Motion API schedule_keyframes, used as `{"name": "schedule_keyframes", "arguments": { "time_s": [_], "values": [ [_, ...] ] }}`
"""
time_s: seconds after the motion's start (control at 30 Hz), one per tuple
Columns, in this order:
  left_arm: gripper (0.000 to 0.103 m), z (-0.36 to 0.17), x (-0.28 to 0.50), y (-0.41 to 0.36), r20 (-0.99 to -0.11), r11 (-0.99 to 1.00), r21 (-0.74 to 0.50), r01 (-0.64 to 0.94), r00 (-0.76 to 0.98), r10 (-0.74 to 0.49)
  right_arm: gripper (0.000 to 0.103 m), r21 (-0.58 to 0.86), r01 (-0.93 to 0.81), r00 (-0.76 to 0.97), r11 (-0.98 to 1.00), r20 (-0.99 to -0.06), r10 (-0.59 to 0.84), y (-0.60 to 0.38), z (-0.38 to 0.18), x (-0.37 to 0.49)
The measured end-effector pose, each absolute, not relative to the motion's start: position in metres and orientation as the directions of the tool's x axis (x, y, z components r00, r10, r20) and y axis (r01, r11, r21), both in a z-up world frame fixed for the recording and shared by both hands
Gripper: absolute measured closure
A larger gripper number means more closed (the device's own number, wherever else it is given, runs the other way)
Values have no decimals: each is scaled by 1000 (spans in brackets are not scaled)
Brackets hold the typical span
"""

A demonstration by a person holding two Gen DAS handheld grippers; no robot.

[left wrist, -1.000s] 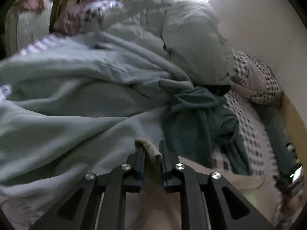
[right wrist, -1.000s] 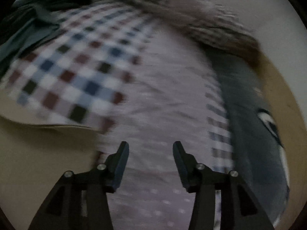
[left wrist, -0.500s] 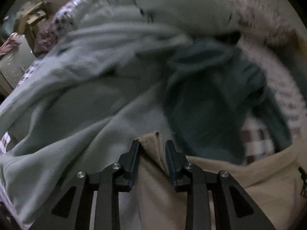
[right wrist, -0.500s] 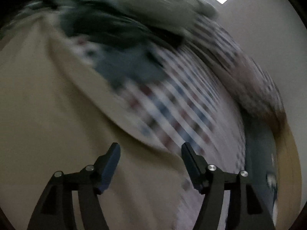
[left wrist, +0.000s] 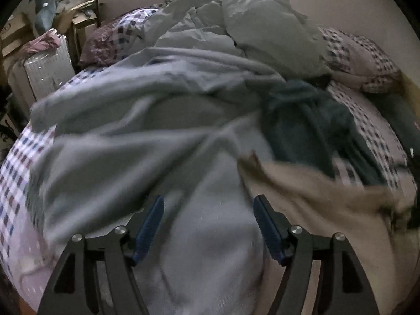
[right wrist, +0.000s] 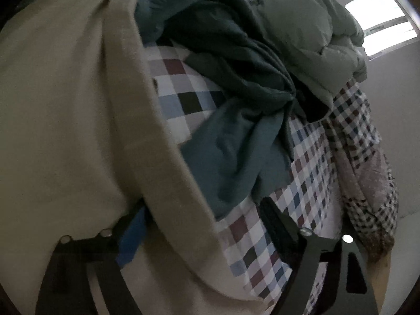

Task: Fold clothes

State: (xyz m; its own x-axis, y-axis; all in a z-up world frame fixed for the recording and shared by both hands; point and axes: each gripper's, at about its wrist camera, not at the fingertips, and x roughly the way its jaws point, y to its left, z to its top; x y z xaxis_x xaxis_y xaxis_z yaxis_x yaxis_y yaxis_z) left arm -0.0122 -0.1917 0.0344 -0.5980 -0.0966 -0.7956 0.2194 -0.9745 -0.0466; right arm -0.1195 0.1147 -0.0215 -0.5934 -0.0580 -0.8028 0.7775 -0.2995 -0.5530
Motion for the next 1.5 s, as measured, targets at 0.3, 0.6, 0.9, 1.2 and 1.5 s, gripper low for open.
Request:
{"name": "schedule_keyframes", "arguments": {
  "time_s": [0.3, 0.6, 0.9, 1.2, 1.5],
  "values": [
    [28, 15, 70, -185, -785, -975, -107, 192, -618, -35, 15, -693, 446, -820, -567, -571, 53, 123, 41, -158],
    [28, 23, 114, -205, -734, -934, -292, 208, -675, 79, 15, -638, 476, -773, -606, -632, 58, 136, 54, -126],
    [28, -5, 159, -202, -737, -826, -507, 248, -621, 266, 15, -465, 569, -697, -678, -710, -98, 140, 83, -32],
    [28, -28, 198, -188, -714, -732, -617, 288, -596, 367, 15, -332, 628, -620, -704, -760, -195, 153, 81, 87],
    [28, -44, 207, -172, -646, -612, -734, 293, -580, 497, 15, -331, 472, -607, -817, -794, -29, 265, 50, 153]
  ]
}}
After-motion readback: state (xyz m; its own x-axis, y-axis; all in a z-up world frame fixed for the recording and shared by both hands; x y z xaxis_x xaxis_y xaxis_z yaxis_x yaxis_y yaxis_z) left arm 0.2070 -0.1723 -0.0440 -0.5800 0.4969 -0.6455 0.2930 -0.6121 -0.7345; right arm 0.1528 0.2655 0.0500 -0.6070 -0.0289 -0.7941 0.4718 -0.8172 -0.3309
